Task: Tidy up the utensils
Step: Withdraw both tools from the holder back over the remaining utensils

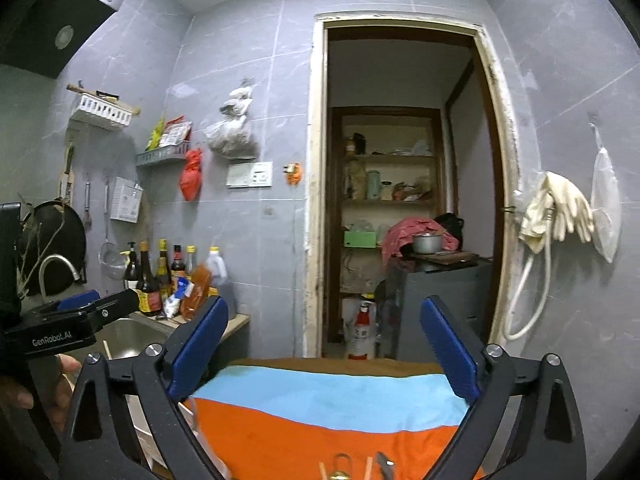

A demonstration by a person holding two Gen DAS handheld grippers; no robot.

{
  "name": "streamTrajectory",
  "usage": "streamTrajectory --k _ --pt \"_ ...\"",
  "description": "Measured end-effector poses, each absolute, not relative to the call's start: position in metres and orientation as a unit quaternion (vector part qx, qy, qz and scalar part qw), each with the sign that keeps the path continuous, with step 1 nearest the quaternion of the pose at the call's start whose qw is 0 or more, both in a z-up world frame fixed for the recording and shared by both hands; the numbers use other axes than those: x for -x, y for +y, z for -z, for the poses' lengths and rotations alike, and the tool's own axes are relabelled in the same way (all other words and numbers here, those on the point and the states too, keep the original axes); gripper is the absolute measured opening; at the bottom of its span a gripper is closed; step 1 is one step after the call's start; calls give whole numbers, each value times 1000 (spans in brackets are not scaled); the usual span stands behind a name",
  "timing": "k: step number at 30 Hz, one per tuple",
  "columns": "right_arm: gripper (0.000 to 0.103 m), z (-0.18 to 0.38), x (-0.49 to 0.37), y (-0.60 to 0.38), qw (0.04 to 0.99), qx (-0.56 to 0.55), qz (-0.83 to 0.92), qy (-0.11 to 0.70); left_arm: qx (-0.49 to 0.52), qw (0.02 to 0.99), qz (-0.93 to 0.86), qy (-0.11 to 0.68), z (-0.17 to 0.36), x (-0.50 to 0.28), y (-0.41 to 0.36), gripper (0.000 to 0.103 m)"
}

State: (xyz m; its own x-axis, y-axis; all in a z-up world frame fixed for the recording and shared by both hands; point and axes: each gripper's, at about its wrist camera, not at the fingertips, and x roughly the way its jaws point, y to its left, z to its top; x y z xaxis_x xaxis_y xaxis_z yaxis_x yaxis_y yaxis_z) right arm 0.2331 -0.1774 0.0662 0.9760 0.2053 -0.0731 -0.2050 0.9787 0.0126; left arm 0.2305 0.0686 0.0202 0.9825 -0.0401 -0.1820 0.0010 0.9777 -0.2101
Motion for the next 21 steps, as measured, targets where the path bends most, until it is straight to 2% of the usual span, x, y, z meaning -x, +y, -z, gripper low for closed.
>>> streamTrajectory --k 21 --pt "98 -3 -268 -298 990 -3 -59 125 46 990 21 129 18 -245 -56 103"
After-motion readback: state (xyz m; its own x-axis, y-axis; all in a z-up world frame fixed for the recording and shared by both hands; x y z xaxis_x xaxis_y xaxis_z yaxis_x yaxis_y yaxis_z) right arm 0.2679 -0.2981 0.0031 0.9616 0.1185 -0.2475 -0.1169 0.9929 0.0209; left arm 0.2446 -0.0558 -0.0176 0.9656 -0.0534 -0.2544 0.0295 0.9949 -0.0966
